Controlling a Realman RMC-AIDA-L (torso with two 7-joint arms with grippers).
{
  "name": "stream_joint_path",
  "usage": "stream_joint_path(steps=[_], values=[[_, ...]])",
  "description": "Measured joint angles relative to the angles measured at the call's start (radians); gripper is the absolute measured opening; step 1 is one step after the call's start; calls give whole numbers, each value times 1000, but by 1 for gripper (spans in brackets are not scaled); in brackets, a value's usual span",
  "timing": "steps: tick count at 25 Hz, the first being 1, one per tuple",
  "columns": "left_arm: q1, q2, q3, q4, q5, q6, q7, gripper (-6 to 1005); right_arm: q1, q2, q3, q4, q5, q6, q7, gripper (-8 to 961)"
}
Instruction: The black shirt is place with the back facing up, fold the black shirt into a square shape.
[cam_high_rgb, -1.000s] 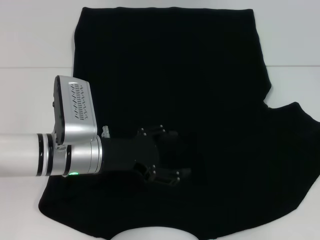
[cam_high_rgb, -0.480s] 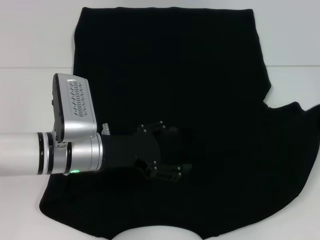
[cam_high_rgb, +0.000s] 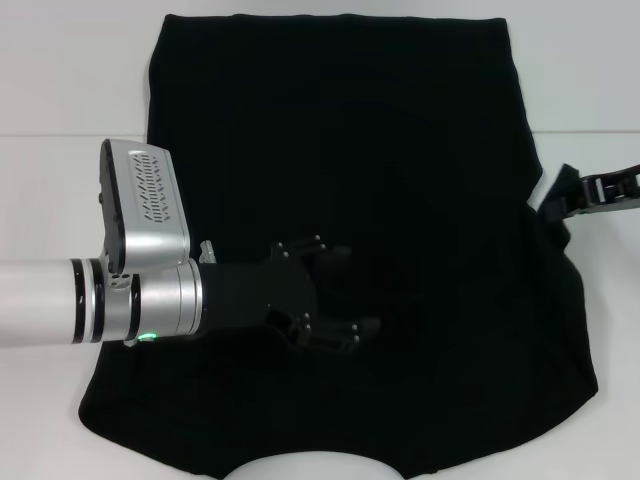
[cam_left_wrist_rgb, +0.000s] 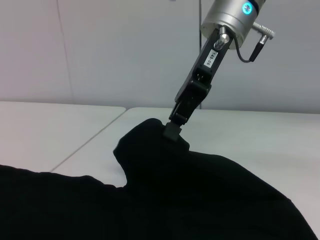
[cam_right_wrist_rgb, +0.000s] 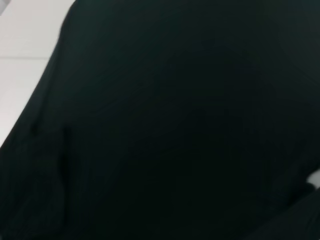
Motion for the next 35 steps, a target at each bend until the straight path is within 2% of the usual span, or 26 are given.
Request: stream_joint_path(steps=[9,15,20,25,28,30,33,35], values=[[-7,0,0,2,-3,-21,-12,885,50,30,-159,-4,-3,-16,1,5],[-14,2,0,2,-3,-31,-12,880,56,48,-180,-38,6,-39,-12,23],[-15,2,-1,3,-3,-47,-12,876,42,36,-160,-41,54,-50,-25,112],[-17,3,-2,3,-15,-50,-12,872,23,30,-144,-44,68,-48,-29,331],[-14,4,-7,15,-24,-50,-22,869,4,28,-108,-45,106,-49,-55,583],[-5,4,-25,35,-28,-38,-47,867,-15,28,-86,-45,145,-53,-76,676],[10,5,-98,63,-29,32,-112,865,-56,28,-58,-45,224,-53,-128,815],[17,8,-159,67,-29,89,-157,863,-89,29,-36,-37,290,-47,-184,827]])
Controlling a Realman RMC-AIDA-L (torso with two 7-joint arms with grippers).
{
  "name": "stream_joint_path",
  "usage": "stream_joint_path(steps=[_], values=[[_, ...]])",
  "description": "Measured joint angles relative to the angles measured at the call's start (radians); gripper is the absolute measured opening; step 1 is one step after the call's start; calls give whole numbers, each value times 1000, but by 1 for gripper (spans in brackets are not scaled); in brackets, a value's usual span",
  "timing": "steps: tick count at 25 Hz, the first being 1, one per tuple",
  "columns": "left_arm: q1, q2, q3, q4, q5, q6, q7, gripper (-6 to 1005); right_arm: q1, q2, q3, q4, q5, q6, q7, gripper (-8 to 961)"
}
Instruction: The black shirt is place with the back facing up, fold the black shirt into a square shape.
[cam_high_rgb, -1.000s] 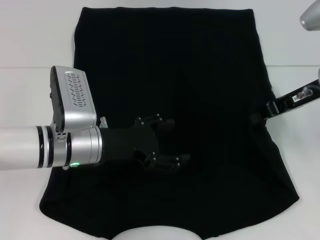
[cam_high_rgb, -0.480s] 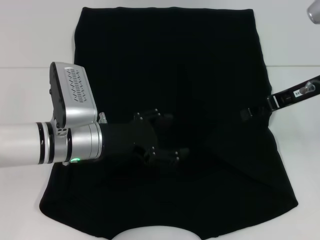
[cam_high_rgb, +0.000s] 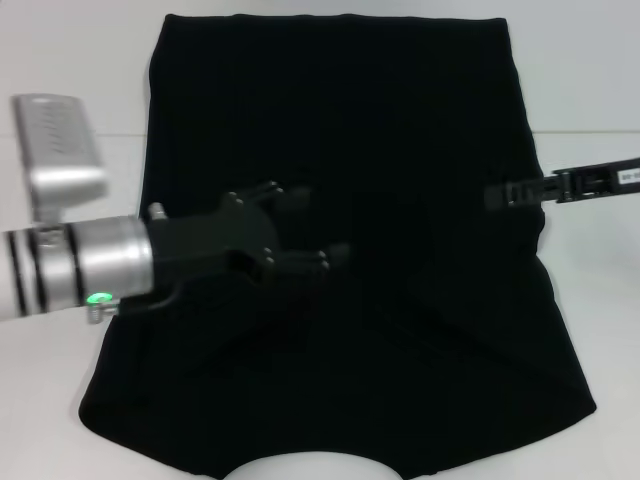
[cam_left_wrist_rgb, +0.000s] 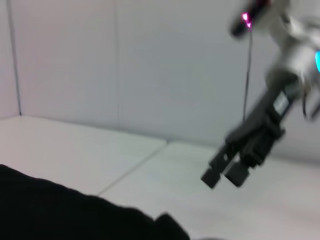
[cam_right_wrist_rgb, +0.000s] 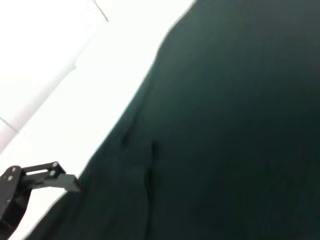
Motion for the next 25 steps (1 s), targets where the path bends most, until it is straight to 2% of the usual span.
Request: stream_joint_path(steps=[4,8,10,14,20,25], values=[[20,20,-107,1,5,123,-112,860,-62,5,45,36,124,9,-139,850],[56,34,-131,33,9,189,-201,857,-100,13,61,79,214,-2,-289,873],[91,31,-132,88,18,197,-258,855,-109,21,59,95,229,-5,-343,888],[144,26,-154,179,78,201,-318,852,-108,33,53,109,224,7,-364,922],[164,34,-299,242,260,253,-420,847,-83,40,52,112,224,2,-357,928],[194,35,-385,287,346,279,-453,843,-64,43,53,113,223,8,-357,927]])
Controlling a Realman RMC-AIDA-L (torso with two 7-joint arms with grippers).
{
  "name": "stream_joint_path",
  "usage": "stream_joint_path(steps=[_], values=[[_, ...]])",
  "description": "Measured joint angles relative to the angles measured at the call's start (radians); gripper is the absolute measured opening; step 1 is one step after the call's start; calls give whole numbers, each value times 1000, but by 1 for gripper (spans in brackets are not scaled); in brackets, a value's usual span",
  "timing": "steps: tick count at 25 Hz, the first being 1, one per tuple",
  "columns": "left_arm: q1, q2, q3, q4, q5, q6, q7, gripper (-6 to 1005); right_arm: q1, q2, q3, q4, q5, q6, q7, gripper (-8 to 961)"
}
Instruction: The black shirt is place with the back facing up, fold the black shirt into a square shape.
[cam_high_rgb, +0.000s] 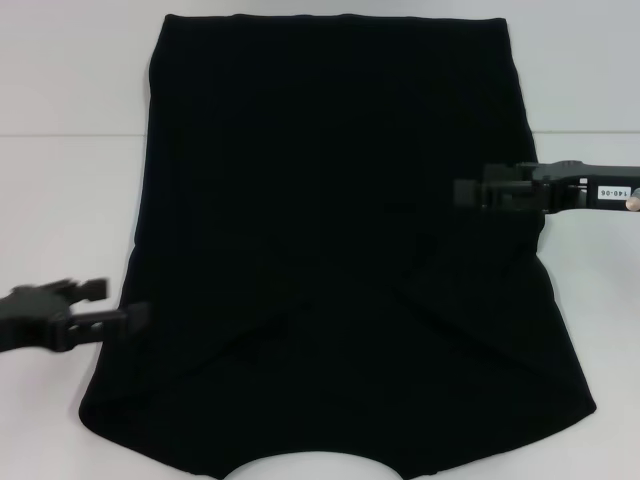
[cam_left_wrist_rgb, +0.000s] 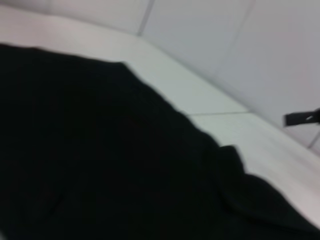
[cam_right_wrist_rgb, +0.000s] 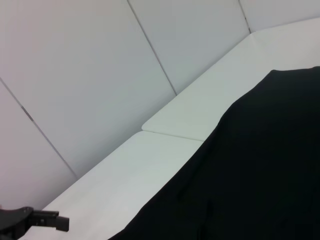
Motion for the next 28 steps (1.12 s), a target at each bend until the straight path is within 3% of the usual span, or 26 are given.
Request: stream_joint_path(steps=[4,9,21,28], values=[[17,1,-70,10,66,-2,-2,840,11,-1,0,0,0,6,0,927],[28,0,-91,11,135,-18,5,836,23,-6,1,-4,2,9,0,927],[10,-3,-84,-11,236,-71,-1,826,32,-10,5,-8,5,11,0,926],[8,-5,-24,-18,243,-46,-4,820,32,-10,8,-9,6,11,0,926]])
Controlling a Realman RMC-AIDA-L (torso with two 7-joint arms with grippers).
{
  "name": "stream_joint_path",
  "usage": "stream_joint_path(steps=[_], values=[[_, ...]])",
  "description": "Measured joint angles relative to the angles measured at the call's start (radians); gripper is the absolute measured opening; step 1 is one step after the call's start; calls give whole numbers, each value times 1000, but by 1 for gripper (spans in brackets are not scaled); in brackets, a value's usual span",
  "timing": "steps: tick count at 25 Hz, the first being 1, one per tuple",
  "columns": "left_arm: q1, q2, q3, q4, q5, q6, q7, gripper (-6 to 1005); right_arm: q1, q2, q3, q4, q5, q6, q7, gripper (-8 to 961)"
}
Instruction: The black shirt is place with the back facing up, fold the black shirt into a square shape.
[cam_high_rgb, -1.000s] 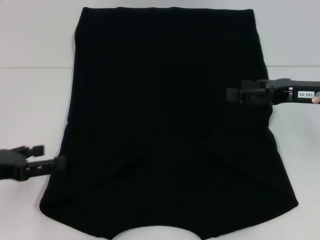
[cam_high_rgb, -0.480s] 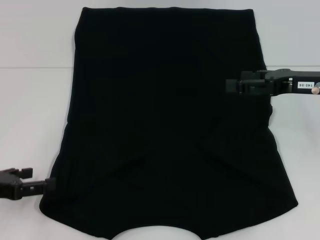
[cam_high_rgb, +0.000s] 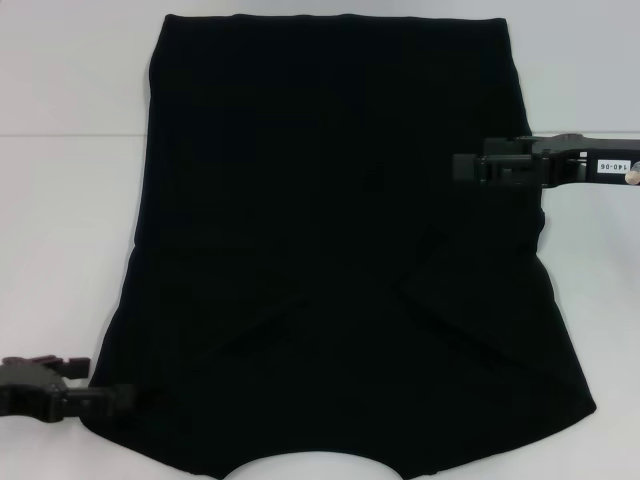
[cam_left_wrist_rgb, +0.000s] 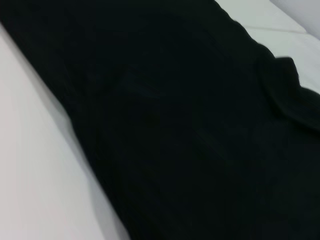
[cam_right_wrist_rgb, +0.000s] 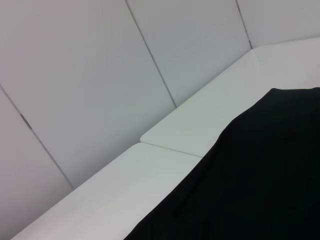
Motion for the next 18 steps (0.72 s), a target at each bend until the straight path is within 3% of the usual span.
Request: stream_joint_path(steps=[18], values=[[-26,-4,43,-20,24,-11,-9,806,0,-1,1,-2,2,-1,11,927]])
